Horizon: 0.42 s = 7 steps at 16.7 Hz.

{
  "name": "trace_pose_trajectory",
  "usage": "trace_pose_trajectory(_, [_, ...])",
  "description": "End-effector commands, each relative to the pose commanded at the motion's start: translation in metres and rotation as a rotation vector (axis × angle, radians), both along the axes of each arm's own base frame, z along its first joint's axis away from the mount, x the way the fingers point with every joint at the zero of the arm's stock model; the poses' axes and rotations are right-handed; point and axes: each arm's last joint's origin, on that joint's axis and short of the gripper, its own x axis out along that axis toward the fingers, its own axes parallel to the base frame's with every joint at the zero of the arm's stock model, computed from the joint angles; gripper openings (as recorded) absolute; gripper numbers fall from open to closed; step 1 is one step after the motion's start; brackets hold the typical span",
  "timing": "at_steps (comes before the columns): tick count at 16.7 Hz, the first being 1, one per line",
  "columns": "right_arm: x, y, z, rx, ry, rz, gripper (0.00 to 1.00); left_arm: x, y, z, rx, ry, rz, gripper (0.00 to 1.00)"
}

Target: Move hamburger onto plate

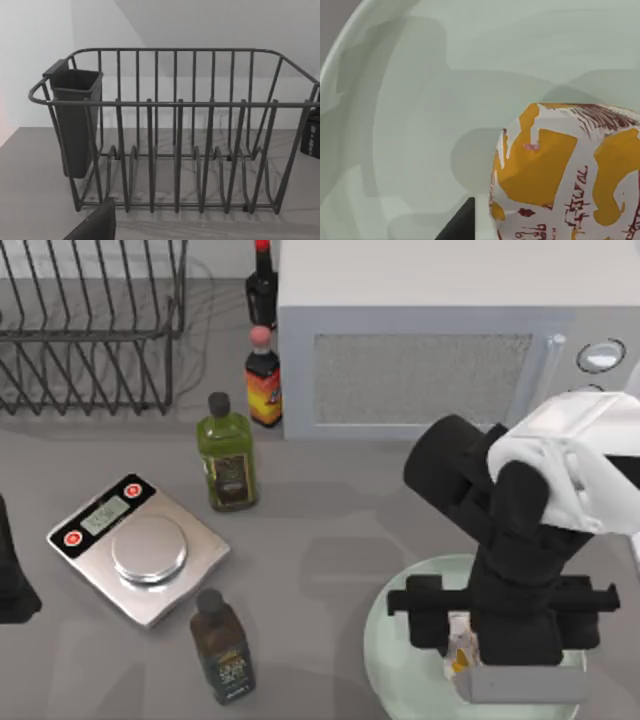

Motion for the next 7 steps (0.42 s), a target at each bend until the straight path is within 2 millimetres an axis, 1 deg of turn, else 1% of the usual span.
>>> trace_pose_trajectory(1, [0.0,0.0,0.0,0.0,0.0,0.0,0.98,0.0,0.0,0.0,0.0,0.0,0.0,1.0])
trace_pose_trajectory(2, [0.0,0.0,0.0,0.0,0.0,0.0,1.0,0.0,0.0,0.0,0.0,0.0,0.0,1.0])
trace_pose_trajectory(7, [0.0,0.0,0.0,0.0,0.0,0.0,1.0,0.0,0.0,0.0,0.0,0.0,0.0,1.0])
